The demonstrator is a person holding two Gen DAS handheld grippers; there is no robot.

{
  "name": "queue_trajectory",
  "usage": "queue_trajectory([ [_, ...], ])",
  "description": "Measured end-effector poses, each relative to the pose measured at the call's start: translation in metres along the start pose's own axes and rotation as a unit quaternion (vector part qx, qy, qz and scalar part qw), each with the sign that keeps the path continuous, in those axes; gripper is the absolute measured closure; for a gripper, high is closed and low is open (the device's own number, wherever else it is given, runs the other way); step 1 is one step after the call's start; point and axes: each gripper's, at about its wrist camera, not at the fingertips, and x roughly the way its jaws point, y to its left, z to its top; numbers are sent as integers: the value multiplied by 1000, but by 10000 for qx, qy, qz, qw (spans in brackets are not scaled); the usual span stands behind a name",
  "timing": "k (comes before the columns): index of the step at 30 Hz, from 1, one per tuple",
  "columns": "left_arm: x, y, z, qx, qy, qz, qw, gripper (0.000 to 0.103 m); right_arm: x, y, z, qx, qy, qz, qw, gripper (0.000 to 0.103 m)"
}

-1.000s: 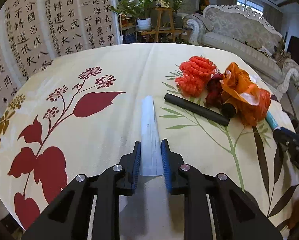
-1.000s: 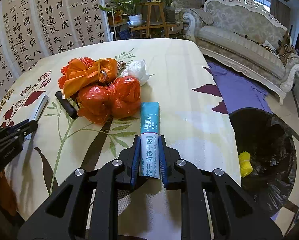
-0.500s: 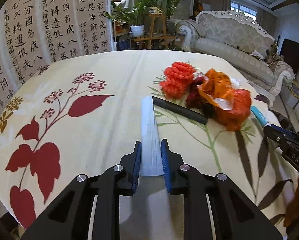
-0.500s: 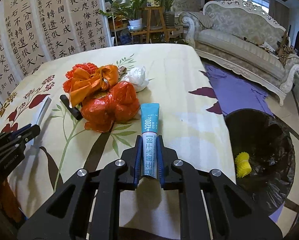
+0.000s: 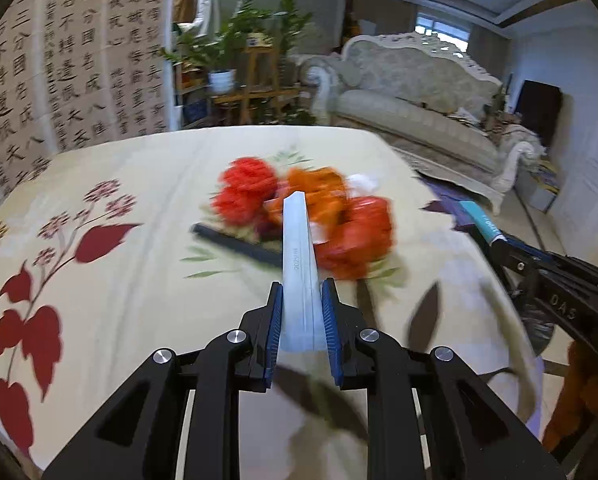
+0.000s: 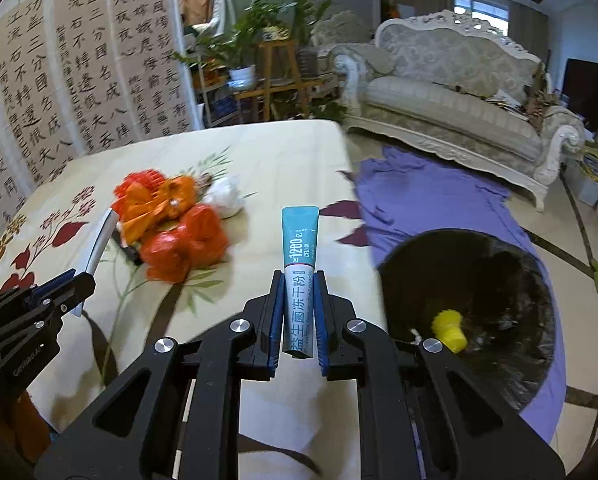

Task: Collect trash
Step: 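Carry both tubes over the black bin and open both tools to drop them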

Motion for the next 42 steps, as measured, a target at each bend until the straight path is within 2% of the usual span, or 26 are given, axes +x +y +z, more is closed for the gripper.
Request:
queue_trajectory([
  [10,18,-71,20,438,-66,-666,9968,82,-14,-67,-8,511,-109,-669,9964,89],
  [16,33,-114,25,809,-30,-951,9922,82,-11,-101,-12,773,-106,-893,9929,89],
  [22,55,-148,29,1127,60,-1043,9881,82,0,-126,-21,975,-53,-949,9907,89],
  [34,89,-191,28,1567,257,-1061,9816,81,21,-165,-25,1259,53,-979,9872,88],
  [36,93,-194,27,1648,359,-1083,9797,81,24,-168,-25,1289,72,-961,9870,84],
  [38,96,-196,27,1621,441,-1083,9798,77,27,-171,-26,1319,91,-952,9866,81],
  [40,97,-195,29,1557,472,-1106,9805,59,29,-175,-27,1352,123,-943,9862,76],
  [42,95,-191,29,1468,453,-1094,9821,55,29,-177,-28,1386,117,-970,9855,74],
])
